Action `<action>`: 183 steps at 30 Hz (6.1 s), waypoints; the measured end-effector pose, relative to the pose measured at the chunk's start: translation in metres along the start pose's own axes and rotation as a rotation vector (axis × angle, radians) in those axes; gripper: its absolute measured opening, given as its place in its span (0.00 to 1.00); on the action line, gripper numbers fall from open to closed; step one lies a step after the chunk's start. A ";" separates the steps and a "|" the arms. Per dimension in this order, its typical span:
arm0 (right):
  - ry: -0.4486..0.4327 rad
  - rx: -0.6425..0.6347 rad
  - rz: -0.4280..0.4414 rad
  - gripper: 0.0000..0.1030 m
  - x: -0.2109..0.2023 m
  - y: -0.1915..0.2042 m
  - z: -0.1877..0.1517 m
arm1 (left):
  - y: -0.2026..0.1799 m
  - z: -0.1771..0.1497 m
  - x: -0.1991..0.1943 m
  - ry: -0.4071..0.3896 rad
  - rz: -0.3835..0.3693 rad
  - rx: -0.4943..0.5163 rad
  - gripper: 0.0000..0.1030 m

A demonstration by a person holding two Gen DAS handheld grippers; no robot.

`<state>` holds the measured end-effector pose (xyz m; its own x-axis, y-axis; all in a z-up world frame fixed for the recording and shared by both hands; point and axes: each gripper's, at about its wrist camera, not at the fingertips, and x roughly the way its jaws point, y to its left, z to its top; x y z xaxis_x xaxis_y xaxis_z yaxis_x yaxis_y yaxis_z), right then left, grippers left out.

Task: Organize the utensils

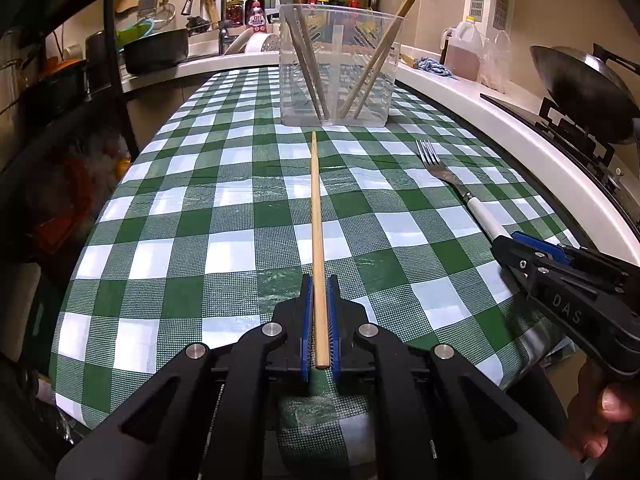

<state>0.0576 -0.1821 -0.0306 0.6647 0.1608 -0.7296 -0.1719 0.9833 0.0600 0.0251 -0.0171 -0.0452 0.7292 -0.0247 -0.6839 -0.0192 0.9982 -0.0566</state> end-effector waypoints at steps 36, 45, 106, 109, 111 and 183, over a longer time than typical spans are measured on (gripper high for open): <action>-0.195 -0.086 -0.002 0.17 -0.103 0.006 0.034 | 0.011 0.025 -0.097 -0.227 -0.042 0.007 0.06; -0.209 -0.086 0.047 0.16 -0.113 0.007 0.062 | 0.022 0.061 -0.119 -0.293 -0.065 0.020 0.06; -0.211 -0.144 0.169 0.16 -0.001 0.046 0.302 | 0.036 0.310 0.002 -0.137 -0.200 0.003 0.06; -0.203 -0.134 0.157 0.18 -0.001 0.044 0.303 | 0.035 0.309 0.003 -0.128 -0.205 0.008 0.06; -0.208 -0.126 0.139 0.27 -0.005 0.043 0.304 | 0.034 0.308 -0.001 -0.130 -0.197 0.007 0.08; -0.267 -0.075 -0.114 0.95 -0.069 0.015 0.149 | 0.034 0.143 -0.044 -0.330 0.024 -0.065 0.92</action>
<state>0.1172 -0.1653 0.1225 0.8489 0.0766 -0.5230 -0.1318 0.9889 -0.0691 0.0898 0.0258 0.0869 0.9100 0.0284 -0.4136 -0.0751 0.9924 -0.0972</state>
